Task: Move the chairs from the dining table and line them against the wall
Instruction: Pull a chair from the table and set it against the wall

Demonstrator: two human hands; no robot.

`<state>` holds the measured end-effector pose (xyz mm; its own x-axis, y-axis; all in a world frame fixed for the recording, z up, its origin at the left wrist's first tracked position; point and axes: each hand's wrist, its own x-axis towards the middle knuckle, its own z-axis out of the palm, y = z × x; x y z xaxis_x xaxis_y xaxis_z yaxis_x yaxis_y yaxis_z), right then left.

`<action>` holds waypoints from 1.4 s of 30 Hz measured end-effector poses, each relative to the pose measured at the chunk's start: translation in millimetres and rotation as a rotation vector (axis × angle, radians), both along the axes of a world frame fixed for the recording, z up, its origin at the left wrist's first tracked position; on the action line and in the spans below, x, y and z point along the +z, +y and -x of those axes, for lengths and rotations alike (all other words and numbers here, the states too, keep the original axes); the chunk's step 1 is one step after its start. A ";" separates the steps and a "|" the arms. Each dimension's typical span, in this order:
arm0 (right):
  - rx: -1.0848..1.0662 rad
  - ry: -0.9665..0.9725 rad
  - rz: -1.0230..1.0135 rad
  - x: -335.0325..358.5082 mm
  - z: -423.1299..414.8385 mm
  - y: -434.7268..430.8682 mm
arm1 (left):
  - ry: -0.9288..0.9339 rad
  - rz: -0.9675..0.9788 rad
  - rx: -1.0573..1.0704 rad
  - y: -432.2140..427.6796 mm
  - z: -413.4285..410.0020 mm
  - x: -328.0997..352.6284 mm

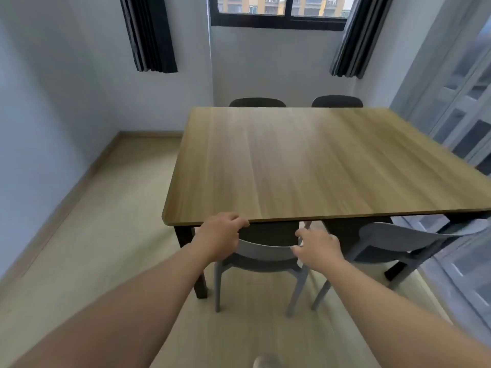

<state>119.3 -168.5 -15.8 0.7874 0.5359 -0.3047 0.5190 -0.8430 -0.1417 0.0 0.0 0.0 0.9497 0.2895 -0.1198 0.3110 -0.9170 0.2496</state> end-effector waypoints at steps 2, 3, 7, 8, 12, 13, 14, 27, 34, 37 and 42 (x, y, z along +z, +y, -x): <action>-0.014 0.070 -0.023 -17.3 -19.9 12.8 | 0.048 0.079 0.071 9.3 -23.9 -18.4; -0.015 0.117 -0.007 -29.3 -33.9 20.0 | 0.077 0.120 0.109 12.8 -38.8 -30.5; 0.001 0.182 0.151 -66.6 -63.8 37.7 | 0.271 0.203 0.070 11.7 -74.6 -65.9; 0.027 0.153 0.202 -74.1 -69.7 40.5 | 0.319 0.178 0.025 9.8 -79.6 -72.3; 0.018 0.118 0.128 -77.8 -75.6 41.1 | 0.329 -0.025 -0.184 14.6 -78.7 -84.8; 0.031 0.120 0.116 -77.7 -76.2 39.8 | 0.348 -0.040 -0.238 19.0 -78.6 -86.3; 0.048 0.121 0.113 -76.6 -76.6 39.3 | 0.385 -0.057 -0.270 22.2 -80.1 -86.8; 0.242 0.093 0.185 -72.9 -13.4 10.7 | 0.417 -0.045 -0.274 -4.9 -46.4 -90.8; 0.042 0.134 0.095 -77.8 83.9 -5.8 | 0.347 -0.113 -0.380 -5.6 25.9 -104.0; -0.001 0.164 0.113 -76.9 121.9 -9.2 | 0.347 -0.170 -0.421 -2.8 48.7 -107.1; -0.065 0.178 0.130 -78.4 175.6 -20.1 | 0.320 -0.202 -0.478 -10.9 90.6 -113.3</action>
<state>-56.3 -188.6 -94.2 0.7467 0.4328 -0.5050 0.4394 -0.8910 -0.1139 -90.6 -10.9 -113.3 0.9059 -0.1133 -0.4081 -0.1161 -0.9931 0.0180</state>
